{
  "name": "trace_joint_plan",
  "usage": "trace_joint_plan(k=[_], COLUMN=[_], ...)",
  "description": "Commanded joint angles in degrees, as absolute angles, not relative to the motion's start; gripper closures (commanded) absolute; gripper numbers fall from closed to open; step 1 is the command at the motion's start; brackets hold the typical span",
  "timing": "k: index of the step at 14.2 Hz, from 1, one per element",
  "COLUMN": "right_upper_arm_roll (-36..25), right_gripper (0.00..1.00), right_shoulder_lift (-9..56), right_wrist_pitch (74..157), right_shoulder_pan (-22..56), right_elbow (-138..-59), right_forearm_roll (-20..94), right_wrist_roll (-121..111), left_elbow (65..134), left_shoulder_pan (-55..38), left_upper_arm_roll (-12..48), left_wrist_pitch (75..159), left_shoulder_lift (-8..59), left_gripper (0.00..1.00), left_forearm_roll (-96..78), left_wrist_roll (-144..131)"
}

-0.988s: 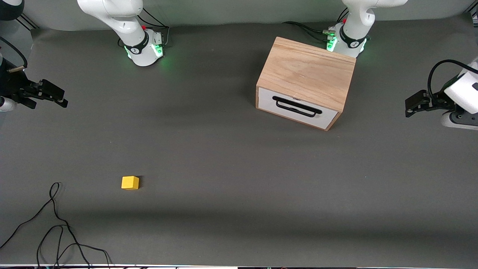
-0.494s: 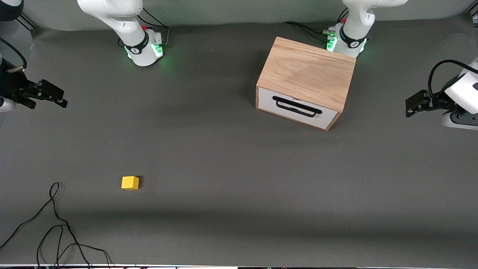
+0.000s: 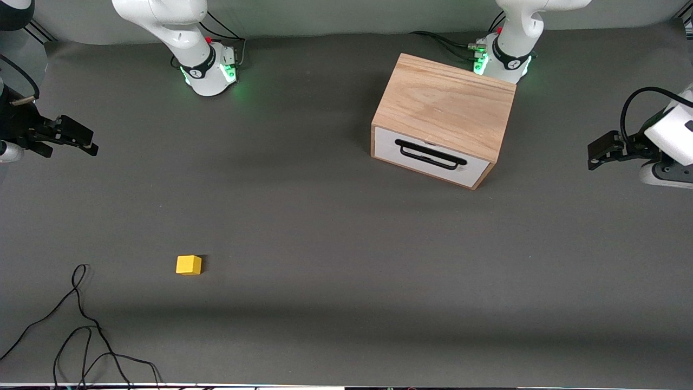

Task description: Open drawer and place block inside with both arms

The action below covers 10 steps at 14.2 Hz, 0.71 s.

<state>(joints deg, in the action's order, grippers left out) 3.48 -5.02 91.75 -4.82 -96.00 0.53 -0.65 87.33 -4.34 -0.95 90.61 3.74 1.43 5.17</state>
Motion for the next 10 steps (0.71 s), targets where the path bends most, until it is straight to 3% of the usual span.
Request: trace_joint_plan(k=[1, 10], right_upper_arm_roll=[3.5, 3.4], right_gripper=[0.0, 0.0], right_shoulder_lift=[-4.3, 1.8], right_wrist_pitch=[91.5, 92.5], right_shoulder_pan=[-4.6, -3.2], right_elbow=[-94.1, -90.3], right_forearm_roll=[1.1, 1.8], right_wrist_roll=[-0.3, 2.3], left_elbow=[87.5, 87.5], left_shoulder_pan=[-4.6, -4.3], left_upper_arm_roll=[-1.1, -1.3], left_wrist_pitch=[90.1, 88.9], left_shoulder_lift=[3.4, 3.4], left_gripper=[0.0, 0.0], left_forearm_roll=[1.5, 1.6], left_wrist_roll=[6.1, 6.1])
